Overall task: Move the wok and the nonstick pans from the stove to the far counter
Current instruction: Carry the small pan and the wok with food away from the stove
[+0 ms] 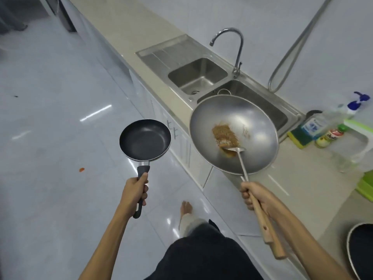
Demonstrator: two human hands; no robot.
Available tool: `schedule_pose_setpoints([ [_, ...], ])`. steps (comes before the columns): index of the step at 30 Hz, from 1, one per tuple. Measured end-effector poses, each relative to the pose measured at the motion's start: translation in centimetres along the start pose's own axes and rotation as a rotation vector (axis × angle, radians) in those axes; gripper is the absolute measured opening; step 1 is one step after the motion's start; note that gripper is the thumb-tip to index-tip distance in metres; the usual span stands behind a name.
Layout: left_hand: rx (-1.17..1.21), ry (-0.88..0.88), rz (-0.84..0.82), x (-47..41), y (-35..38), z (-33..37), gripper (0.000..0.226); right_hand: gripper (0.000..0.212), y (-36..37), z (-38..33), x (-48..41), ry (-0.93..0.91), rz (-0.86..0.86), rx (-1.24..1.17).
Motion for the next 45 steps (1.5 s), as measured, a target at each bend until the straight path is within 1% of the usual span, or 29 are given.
schedule_pose_setpoints([
  [3,0.014,0.000,0.007,-6.5,-2.5,3.8,0.034,0.022,2.9,-5.6,-3.7,-0.023,0.020,0.053],
  [8,0.044,-0.018,0.045,-16.6,-6.5,10.5,0.032,0.024,7.9,-16.8,-9.8,-0.034,0.037,0.112],
  [11,0.075,-0.011,0.062,-22.3,-9.0,15.2,0.032,0.022,10.7,-24.0,-13.3,-0.044,-0.002,0.127],
  [14,0.090,-0.014,0.102,-27.3,-11.7,18.9,0.030,0.023,13.8,-30.4,-16.3,-0.016,-0.021,0.164],
  [21,0.102,-0.001,0.070,-39.3,-19.0,25.7,0.028,0.026,21.8,-42.9,-23.3,-0.003,-0.025,0.137],
  [26,0.047,0.010,0.004,-48.9,-24.4,30.9,0.028,0.027,28.3,-49.2,-28.0,-0.003,0.026,0.022],
  [31,-0.069,0.036,-0.103,-57.4,-30.6,37.6,0.029,0.024,34.8,-55.2,-31.3,-0.004,0.074,-0.157],
  [34,-0.143,0.056,-0.155,-61.7,-33.5,40.9,0.031,0.025,37.6,-58.6,-33.0,0.017,0.072,-0.252],
  [39,-0.192,0.081,-0.239,-68.3,-35.5,46.2,0.030,0.026,39.9,-63.7,-36.3,0.004,0.123,-0.353],
  [45,-0.236,0.123,-0.325,-77.0,-34.5,52.0,0.029,0.025,40.9,-68.5,-41.1,-0.021,0.199,-0.431],
])
Point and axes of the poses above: each hand's wrist, its own x-axis away from the middle knuckle, its own y-axis out of the palm, z = x × y, the point moved 1 cm from there along -x, towards the middle knuckle, and after that the axes turned 6 degrees about -z, right-handed, at the moved point
